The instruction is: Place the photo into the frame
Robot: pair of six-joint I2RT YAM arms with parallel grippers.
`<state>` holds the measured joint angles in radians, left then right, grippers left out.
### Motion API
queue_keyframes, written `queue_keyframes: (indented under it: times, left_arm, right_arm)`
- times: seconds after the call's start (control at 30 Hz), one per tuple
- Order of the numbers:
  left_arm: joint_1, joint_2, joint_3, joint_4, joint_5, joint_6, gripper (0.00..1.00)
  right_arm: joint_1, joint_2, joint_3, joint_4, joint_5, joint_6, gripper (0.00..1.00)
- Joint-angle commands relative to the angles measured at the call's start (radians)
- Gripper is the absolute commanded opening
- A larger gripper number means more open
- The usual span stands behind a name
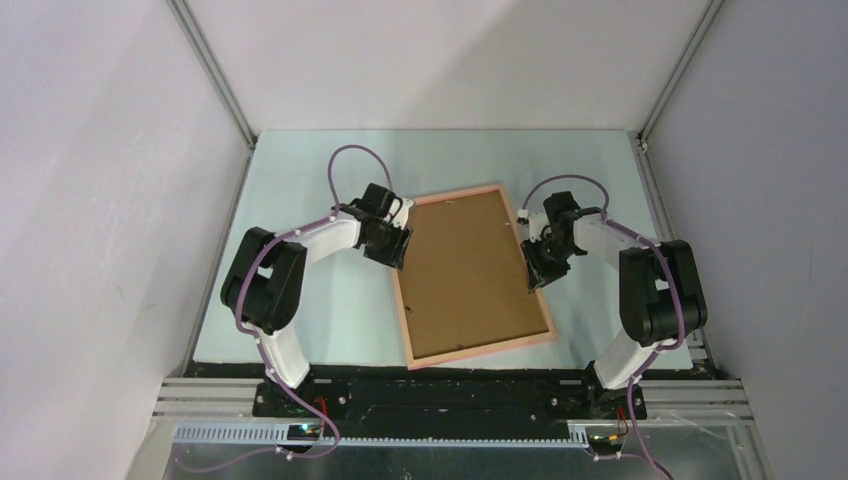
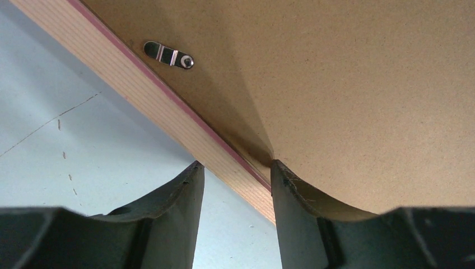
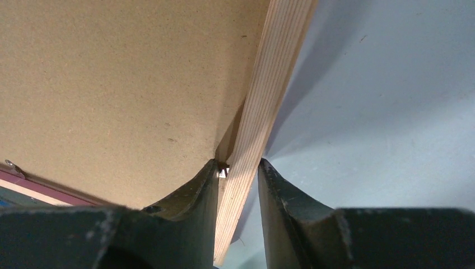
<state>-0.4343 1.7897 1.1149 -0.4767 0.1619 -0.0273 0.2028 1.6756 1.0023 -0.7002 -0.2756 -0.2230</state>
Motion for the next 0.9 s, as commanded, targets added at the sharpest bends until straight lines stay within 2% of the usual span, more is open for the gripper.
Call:
queue_keyframes:
  times: [0.0,0.4,0.6,0.73,0.87]
  left_arm:
    - [0.007,-0.013,0.02,0.011,0.001,-0.006,0.52]
    - [0.01,-0.012,0.019,0.011,-0.001,-0.005,0.52]
    - [0.01,-0.013,0.02,0.01,0.009,-0.001,0.52]
    - [0.011,-0.014,0.02,0.009,0.033,0.013,0.52]
    - [0.011,-0.021,0.022,0.009,0.042,0.024,0.52]
  right_arm:
    - [-0.008,-0.01,0.002,-0.021,0.009,-0.034,0.32]
    - [-0.005,-0.006,0.004,-0.028,0.006,-0.05,0.31]
    - [-0.014,-0.016,0.052,-0.022,-0.001,-0.022,0.53]
    - [-0.03,-0.004,0.113,-0.012,-0.016,0.009,0.6]
    - [-0.045,0.036,0.174,0.01,-0.033,0.04,0.61]
